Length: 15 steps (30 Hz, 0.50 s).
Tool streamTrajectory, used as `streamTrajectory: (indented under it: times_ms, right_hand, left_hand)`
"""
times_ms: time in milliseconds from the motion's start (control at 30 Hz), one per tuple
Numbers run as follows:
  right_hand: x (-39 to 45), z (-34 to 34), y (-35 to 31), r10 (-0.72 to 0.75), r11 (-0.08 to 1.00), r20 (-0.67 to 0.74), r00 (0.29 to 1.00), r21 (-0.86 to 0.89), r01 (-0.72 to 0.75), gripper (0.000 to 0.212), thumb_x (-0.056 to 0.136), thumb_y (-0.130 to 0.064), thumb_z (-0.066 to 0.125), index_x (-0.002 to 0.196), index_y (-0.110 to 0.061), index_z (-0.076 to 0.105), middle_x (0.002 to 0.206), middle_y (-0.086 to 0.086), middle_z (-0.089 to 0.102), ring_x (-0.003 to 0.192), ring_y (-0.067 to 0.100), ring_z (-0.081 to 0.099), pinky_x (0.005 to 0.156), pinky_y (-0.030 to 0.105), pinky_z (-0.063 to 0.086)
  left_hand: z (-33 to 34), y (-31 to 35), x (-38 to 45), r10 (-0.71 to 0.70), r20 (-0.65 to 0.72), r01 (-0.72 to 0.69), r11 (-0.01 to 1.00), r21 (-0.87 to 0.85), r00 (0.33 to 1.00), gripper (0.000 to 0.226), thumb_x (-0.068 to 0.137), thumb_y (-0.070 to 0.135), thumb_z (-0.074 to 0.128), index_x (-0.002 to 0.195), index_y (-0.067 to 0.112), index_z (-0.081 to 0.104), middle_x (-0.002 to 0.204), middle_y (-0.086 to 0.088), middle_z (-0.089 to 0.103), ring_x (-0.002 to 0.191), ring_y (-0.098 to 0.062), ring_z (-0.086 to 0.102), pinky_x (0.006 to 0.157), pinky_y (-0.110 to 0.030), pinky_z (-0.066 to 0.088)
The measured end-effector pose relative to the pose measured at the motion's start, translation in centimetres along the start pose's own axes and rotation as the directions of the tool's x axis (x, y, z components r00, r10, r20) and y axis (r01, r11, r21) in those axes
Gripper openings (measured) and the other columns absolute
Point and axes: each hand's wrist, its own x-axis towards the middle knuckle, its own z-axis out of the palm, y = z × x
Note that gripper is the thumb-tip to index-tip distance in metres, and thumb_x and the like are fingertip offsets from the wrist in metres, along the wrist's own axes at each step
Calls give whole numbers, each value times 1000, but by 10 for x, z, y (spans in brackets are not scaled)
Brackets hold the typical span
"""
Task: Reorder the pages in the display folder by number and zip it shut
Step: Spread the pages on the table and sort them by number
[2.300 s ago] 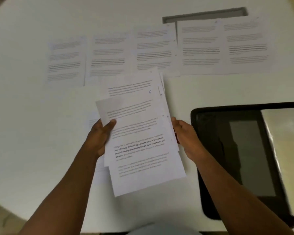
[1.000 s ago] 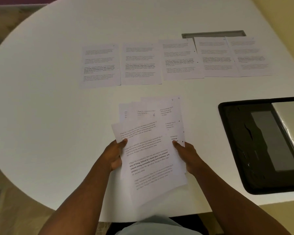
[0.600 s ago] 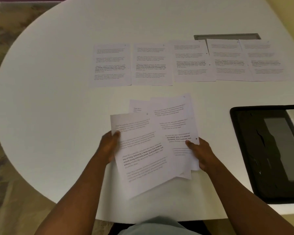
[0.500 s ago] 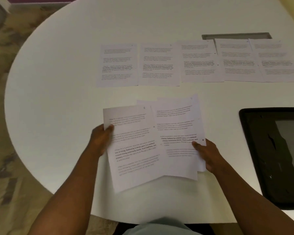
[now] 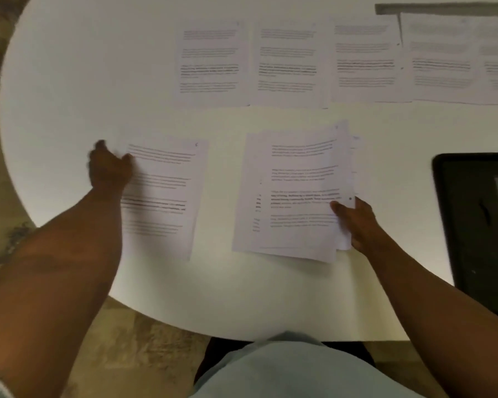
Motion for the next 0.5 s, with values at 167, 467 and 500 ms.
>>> streamTrajectory:
  times_ms: [167,467,500]
  right_hand:
    - [7,4,-2,23,1000,-11,1000,2,-23,38,90,-9,66,127,-7,60,120,11,67,109,29,64,100,49,49]
    - [5,15,-9,-17,1000,-18,1000,4,17,39,93,-6,62,131,-5,56,123,11,63,108,24,61,95,36,48]
    - [4,18,-10,-21,1000,-7,1000,15,21,39,93,-6,62,131,-5,55,124,11,63,109,25,61,95,36,47]
  left_hand:
    - [37,-1,-61,272,-164,-243,954,177,948,51,89,46,48,124,9,51,128,-19,49,116,-39,47,95,-48,40]
    - [67,-28,-86,190,216,-246,931,271,958,78,94,64,20,154,14,17,162,-14,8,148,-35,10,118,-51,10]
    - [63,-27,-79,157,217,-213,940,265,964,78,94,65,19,155,16,12,163,-12,3,149,-33,5,119,-51,7]
